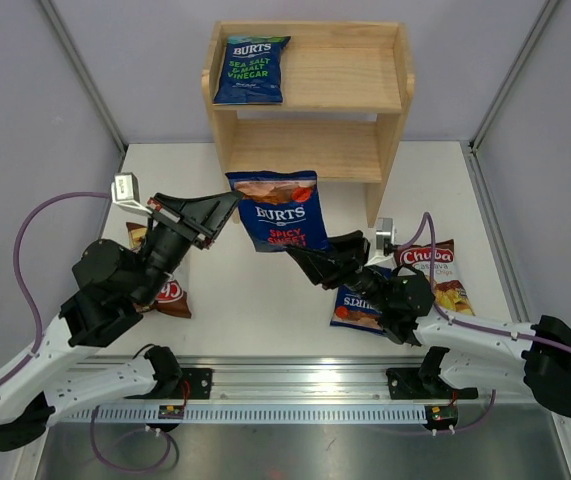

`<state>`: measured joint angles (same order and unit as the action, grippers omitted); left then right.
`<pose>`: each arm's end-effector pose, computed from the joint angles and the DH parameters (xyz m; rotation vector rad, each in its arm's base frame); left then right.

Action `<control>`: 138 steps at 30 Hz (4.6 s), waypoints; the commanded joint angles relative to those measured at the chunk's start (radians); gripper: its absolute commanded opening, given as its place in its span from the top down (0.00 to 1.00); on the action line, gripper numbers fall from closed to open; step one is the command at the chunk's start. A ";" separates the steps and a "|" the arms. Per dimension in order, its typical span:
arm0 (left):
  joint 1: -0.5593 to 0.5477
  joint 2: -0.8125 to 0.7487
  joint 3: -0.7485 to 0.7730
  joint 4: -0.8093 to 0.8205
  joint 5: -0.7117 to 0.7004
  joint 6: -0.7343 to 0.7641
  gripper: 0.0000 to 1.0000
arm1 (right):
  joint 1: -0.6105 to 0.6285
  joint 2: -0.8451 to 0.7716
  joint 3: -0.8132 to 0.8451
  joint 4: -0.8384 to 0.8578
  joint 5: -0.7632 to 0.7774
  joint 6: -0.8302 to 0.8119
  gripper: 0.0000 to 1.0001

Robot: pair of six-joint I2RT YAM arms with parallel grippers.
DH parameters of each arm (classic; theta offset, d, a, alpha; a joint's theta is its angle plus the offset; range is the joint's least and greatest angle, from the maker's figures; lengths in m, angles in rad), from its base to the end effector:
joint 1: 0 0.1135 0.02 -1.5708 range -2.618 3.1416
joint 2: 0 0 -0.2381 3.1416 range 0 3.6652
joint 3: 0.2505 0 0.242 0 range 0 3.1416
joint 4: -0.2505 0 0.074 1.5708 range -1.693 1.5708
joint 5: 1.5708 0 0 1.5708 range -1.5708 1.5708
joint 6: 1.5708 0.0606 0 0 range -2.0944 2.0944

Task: Place and organize the chips bags onto the shelf

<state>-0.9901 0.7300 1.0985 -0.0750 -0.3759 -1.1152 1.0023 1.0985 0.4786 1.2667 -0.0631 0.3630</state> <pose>0.1088 -0.1253 0.4504 -0.4531 1.3985 -1.5322 0.1285 0.2082 0.3192 -0.3737 0.9277 1.2890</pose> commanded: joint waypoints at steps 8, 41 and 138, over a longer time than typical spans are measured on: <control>-0.007 -0.047 -0.031 -0.062 -0.192 0.018 1.00 | 0.009 -0.161 0.002 -0.127 -0.069 0.010 0.83; -0.004 -0.150 0.126 -0.966 -0.364 0.371 0.01 | -0.014 -0.238 0.693 -1.315 0.342 0.152 1.00; -0.005 -0.425 -0.229 -0.830 -0.385 0.627 0.01 | -0.442 0.801 1.964 -1.960 0.393 0.501 0.38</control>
<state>-0.9947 0.3191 0.8730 -0.9413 -0.7246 -0.4797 0.5304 1.9236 2.4702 -0.7422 0.2424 0.8570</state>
